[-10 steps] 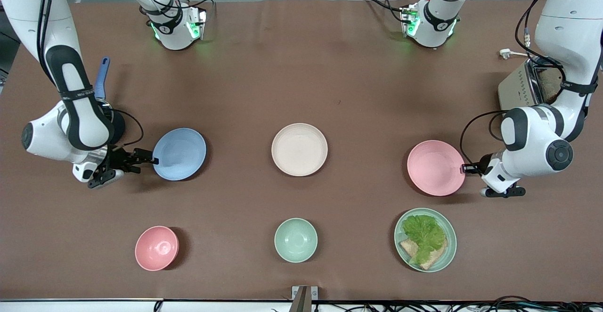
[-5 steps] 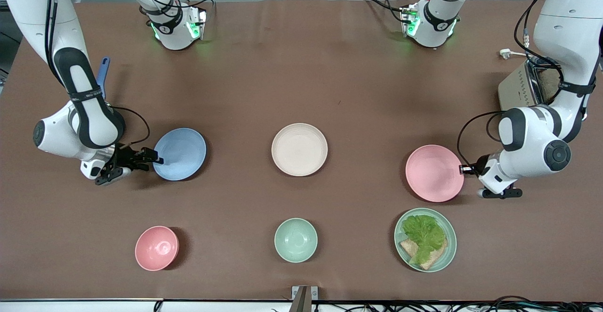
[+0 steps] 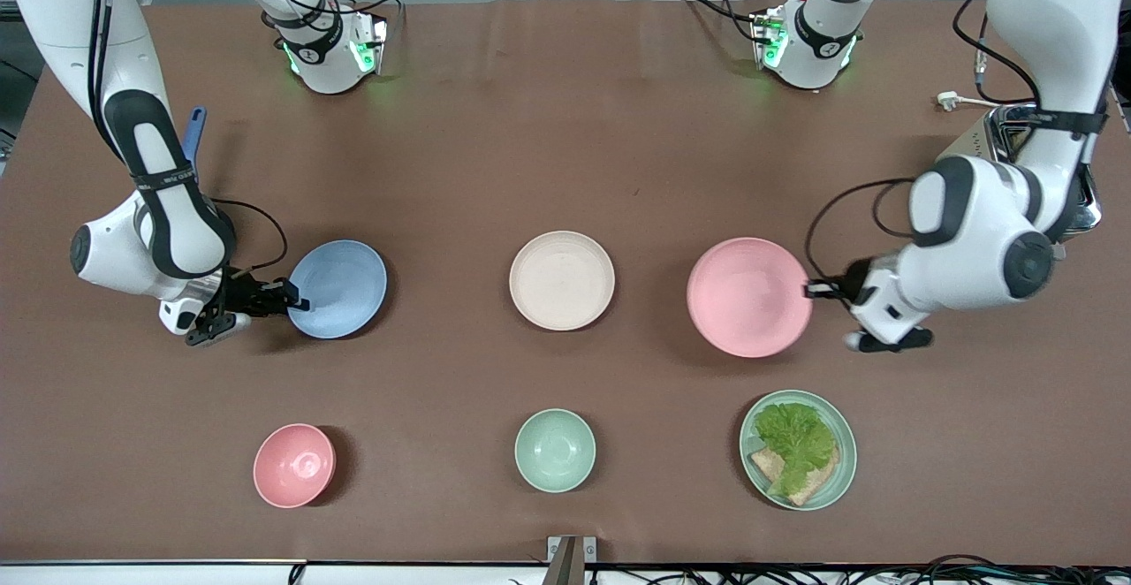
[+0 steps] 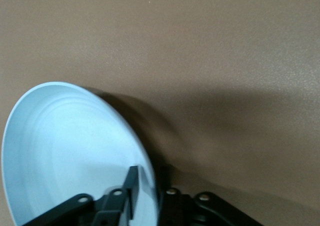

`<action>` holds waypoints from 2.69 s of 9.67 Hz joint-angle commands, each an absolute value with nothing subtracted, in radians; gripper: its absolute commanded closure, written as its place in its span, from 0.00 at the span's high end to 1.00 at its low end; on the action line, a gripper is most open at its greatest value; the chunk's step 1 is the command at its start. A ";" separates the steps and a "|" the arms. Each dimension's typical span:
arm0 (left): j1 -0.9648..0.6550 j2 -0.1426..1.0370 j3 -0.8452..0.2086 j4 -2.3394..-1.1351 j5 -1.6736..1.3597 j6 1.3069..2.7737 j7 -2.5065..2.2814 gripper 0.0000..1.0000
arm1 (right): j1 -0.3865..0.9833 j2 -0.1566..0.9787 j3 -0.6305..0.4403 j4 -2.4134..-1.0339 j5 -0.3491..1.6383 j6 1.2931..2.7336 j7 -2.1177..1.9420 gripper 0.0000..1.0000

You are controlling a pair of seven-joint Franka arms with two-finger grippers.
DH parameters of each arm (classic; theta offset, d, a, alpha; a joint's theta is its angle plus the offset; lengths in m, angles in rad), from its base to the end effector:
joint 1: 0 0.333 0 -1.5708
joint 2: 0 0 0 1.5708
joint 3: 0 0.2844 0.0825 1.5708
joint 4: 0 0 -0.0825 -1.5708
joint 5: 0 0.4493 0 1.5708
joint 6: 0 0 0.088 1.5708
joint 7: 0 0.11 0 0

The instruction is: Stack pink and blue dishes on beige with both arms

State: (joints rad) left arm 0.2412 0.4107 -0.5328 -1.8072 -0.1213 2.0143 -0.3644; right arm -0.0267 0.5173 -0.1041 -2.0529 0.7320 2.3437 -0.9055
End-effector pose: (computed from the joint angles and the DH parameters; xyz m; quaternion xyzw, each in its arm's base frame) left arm 0.6393 -0.1880 0.2679 0.9820 0.0763 -0.1215 0.1226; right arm 0.5859 -0.0703 0.0826 -0.9692 -0.1003 -0.0144 0.2244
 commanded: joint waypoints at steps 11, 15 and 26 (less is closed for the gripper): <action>-0.189 0.681 -0.558 -1.773 0.259 2.365 -0.974 0.00 | 0.105 0.318 -0.169 -1.894 0.699 1.911 -0.330 0.01; -0.181 0.683 -0.557 -1.746 0.275 2.349 -0.980 1.00 | 0.270 0.304 -0.149 -1.911 0.699 2.041 -0.080 0.01; 0.201 0.220 -0.568 -1.404 0.299 1.680 -0.442 1.00 | 0.509 0.396 0.089 -2.029 0.703 2.592 0.190 0.02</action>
